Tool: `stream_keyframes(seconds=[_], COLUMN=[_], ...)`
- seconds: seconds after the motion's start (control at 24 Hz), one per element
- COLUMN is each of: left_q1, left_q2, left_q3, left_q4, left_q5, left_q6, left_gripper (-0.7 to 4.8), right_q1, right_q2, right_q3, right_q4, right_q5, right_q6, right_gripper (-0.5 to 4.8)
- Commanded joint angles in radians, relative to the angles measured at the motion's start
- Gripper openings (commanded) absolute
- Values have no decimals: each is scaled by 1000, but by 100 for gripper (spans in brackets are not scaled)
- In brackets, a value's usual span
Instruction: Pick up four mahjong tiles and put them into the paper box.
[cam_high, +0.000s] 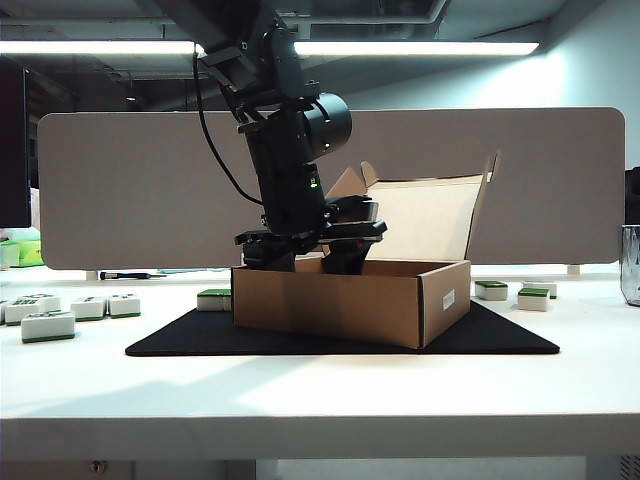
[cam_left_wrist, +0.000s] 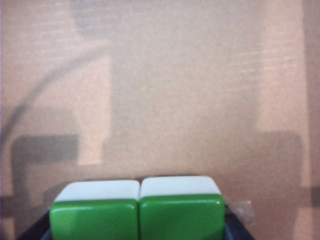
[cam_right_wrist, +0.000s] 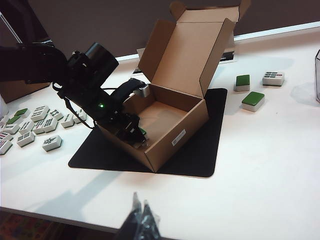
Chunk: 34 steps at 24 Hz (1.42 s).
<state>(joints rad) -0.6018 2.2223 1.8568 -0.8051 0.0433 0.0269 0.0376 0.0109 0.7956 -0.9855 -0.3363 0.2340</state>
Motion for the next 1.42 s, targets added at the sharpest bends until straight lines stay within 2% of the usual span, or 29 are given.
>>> stream_keyframes(seconds=[0.04, 0.21, 0.37, 0.54, 0.71, 0.87, 0.96, 1.0, 1.17, 1.25, 1.42], left_q1=[-2, -2, -2, -2, 10, 50, 79, 111, 214, 241, 249], left_q2=[3, 3, 3, 3, 2, -3, -3, -3, 12, 30, 82], left_q3=[3, 5, 62, 131, 246, 359, 383, 383, 380, 379, 377], left_q4=[-7, -8, -27, -63, -152, -174, -172, -159, -163, -167, -168], left_q5=[10, 15, 96, 95, 58, -51, -93, -100, -55, -13, -17], left_q6=[3, 3, 2, 3, 52, 42, 7, -40, -154, -174, -174], left_gripper=[341, 350, 382, 382, 381, 381, 381, 381, 382, 382, 382], right_q1=[0, 0, 0, 0, 0, 0, 0, 0, 0, 0, 0], right_q2=[-11, -11, -11, -11, -11, -11, -11, -11, -11, -11, -11], right_q3=[4, 4, 4, 4, 4, 4, 4, 4, 4, 4, 4], right_q4=[9, 9, 9, 9, 9, 9, 8, 8, 2, -13, -21], right_q5=[1, 0, 0, 1, 1, 0, 1, 0, 1, 1, 1], right_q6=[-3, -3, -3, -3, -3, -3, -3, -3, -3, -3, -3], right_gripper=[-1, -1, -1, -1, -1, -1, -1, -1, -1, -1, -1])
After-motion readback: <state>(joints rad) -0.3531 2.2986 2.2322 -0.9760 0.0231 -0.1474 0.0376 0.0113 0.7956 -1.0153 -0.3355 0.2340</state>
